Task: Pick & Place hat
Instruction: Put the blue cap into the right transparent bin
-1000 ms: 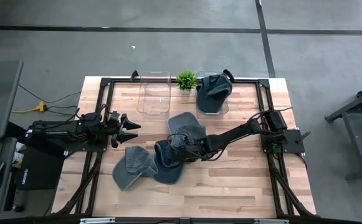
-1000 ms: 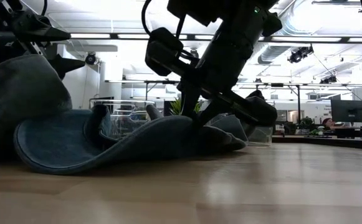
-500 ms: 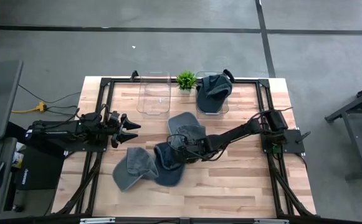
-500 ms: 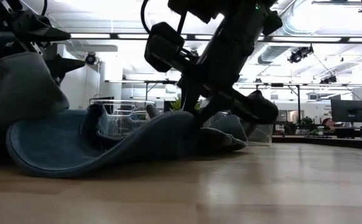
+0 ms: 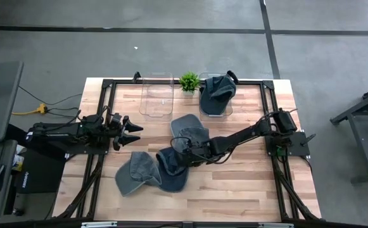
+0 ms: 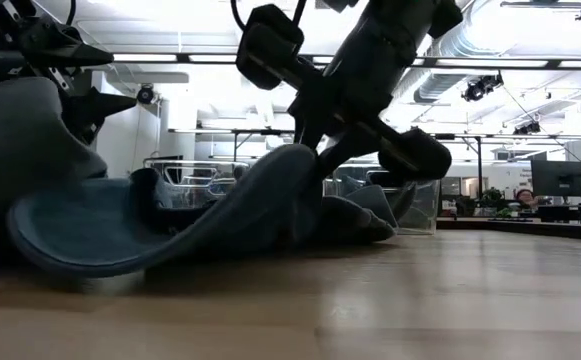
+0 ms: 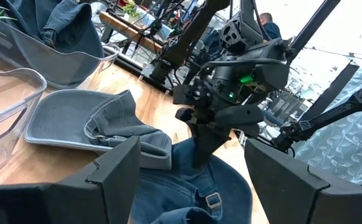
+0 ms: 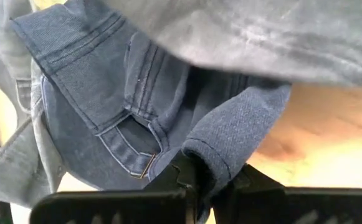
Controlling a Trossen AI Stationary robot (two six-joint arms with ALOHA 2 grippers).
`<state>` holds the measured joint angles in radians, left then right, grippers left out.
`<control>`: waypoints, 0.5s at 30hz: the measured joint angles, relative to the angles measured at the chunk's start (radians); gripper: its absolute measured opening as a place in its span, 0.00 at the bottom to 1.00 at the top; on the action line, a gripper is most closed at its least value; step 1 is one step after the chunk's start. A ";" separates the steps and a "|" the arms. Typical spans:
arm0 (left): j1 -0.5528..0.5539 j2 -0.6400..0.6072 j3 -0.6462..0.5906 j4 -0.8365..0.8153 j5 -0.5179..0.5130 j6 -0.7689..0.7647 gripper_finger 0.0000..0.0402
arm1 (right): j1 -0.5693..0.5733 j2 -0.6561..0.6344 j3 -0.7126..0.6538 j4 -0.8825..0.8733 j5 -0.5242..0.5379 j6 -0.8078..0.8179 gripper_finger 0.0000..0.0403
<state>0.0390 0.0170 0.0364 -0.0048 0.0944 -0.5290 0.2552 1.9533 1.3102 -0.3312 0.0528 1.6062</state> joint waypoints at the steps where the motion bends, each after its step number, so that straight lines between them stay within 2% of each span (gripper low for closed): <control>1: 0.000 0.000 0.000 0.000 0.000 0.000 0.66 | 0.005 0.000 0.000 0.004 -0.004 0.000 0.03; 8: 0.000 0.000 0.000 0.001 0.000 0.000 0.66 | 0.048 -0.001 0.000 0.009 -0.052 -0.051 0.03; 15: 0.000 0.000 0.000 0.001 0.000 0.000 0.66 | 0.070 -0.002 0.000 -0.023 0.014 -0.205 0.03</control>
<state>0.0391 0.0170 0.0364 -0.0040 0.0944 -0.5289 0.3251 1.9518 1.3102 -0.3538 0.0668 1.4013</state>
